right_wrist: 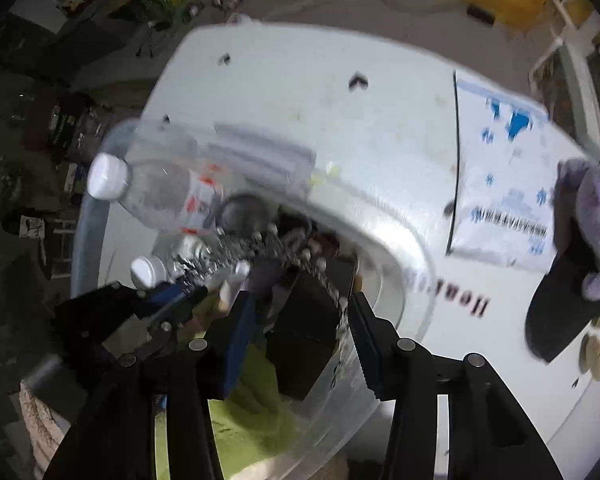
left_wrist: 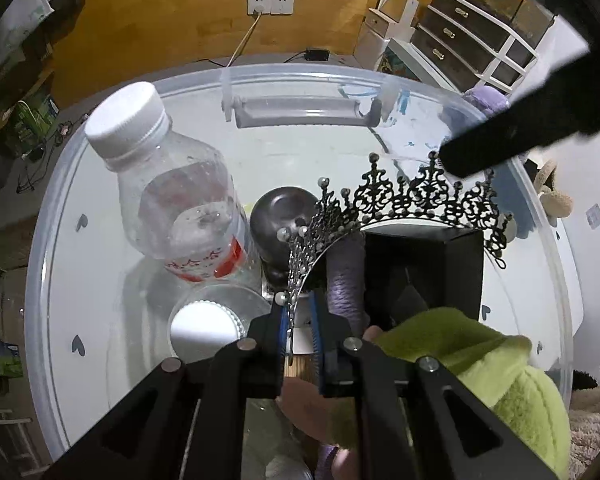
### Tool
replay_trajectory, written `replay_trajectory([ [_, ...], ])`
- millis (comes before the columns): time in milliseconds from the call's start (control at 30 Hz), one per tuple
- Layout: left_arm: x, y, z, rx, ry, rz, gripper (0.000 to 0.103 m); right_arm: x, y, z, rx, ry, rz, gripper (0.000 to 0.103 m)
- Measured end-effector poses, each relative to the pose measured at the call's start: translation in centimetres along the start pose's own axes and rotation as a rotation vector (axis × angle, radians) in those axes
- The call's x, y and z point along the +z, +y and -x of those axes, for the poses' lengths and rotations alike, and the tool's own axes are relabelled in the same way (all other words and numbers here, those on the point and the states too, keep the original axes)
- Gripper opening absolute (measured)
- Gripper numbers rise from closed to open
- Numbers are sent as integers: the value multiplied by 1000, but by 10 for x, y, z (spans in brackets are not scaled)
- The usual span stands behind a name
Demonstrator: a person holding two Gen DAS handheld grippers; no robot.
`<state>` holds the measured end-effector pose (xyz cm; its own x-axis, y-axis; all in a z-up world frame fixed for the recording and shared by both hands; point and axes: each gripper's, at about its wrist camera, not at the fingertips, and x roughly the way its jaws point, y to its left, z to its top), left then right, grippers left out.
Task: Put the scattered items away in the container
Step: 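Lower the tiara into the clear box beside the water bottle with both tools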
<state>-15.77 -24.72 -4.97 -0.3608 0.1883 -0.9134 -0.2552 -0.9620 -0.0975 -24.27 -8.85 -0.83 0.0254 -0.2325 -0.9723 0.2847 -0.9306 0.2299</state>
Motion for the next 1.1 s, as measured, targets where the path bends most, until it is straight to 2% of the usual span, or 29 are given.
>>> replay_trajectory([
  [100, 2, -3, -3, 8, 7, -5, 11, 1, -3, 8, 46, 2, -21, 49],
  [200, 10, -4, -5, 16, 4, -7, 11, 0, -3, 10, 46, -5, -24, 49],
  [267, 15, -5, -5, 48, -10, -15, 11, -2, -1, 8, 52, 2, -29, 49],
  [333, 21, -8, -7, 42, -20, -18, 11, -1, -3, 3, 67, 17, -34, 49],
  [400, 26, -8, -6, 37, -28, -14, 28, -2, -6, 1, 75, 23, -43, 49],
  [433, 29, -8, -7, 23, -36, -9, 48, -3, -7, 0, 75, 23, -44, 49],
  [467, 28, -8, -4, 10, -51, -1, 61, -3, -7, 0, 76, 21, -44, 49],
  [633, 31, -6, 5, 8, -103, 17, 62, -1, -11, 3, 98, 11, -68, 49],
  [867, 25, -4, 7, 18, -105, 34, 62, 5, -7, -9, 144, 33, -86, 49],
  [967, 20, -2, 12, 16, -121, 34, 57, 7, 1, -18, 164, 54, -66, 49],
  [1067, 20, -2, 9, 16, -116, 45, 53, 12, 5, -38, 94, 88, -59, 48],
  [1100, 20, -2, 8, 19, -110, 48, 52, 17, 9, -36, 26, 35, -33, 49],
])
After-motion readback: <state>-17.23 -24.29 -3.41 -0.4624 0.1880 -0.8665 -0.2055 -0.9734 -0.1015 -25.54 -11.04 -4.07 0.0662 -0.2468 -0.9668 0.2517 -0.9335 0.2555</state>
